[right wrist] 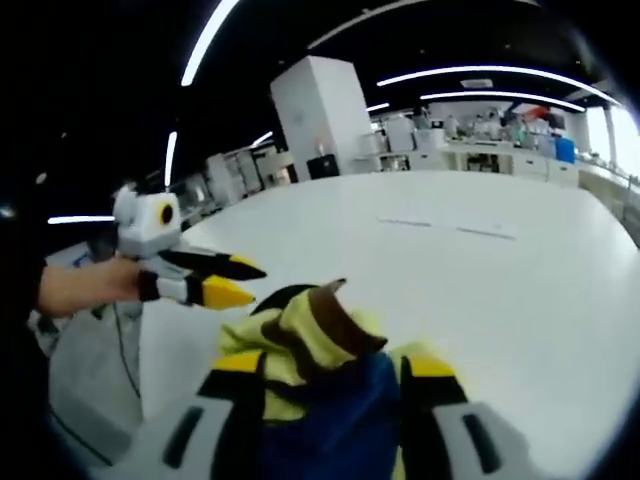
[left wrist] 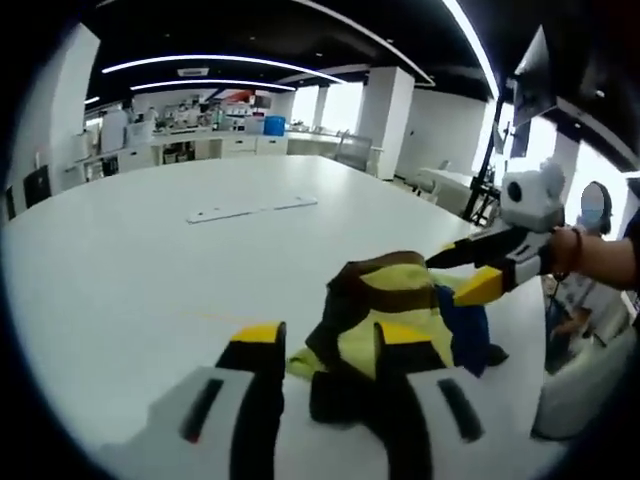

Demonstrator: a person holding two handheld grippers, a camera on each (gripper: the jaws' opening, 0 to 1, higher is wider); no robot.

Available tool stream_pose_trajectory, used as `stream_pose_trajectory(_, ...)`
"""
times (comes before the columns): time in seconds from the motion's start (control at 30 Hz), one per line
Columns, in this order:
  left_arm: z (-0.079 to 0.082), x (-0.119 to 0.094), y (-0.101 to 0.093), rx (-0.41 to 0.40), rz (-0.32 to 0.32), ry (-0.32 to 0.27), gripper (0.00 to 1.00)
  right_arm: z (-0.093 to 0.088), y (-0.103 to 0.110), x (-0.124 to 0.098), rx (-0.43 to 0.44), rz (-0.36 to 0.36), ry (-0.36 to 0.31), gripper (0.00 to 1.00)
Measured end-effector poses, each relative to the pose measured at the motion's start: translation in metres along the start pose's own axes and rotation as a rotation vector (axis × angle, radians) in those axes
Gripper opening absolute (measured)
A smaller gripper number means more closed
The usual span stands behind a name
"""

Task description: Fold the garment on the visible template until the final outline fits inside the template.

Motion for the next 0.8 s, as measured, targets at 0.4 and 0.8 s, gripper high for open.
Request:
stream_pose_trajectory(0.4, -0.018, 0.012, 0.000, -0.027, -0.038, 0.060, 0.08, -0.005, 0.000, 0.013, -0.004, 0.028, 0.009, 0.36)
stream_pose_trajectory(0.8, -0.019, 0.003, -0.004, -0.045, -0.004, 0.047, 0.00, 0.006, 0.005, 0.014, -0.067, 0.022, -0.052, 0.15)
Point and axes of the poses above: the point that each gripper's makers call its tool centre point, and the gripper's own axes: x roughly forward along the fingers, y roughly to its left, z roughly out of its top, the point moved 9 cm from there along -x, roughly backward along the fingers, and after that the axes turned 10 degrees about x, right-handed, at the moved point
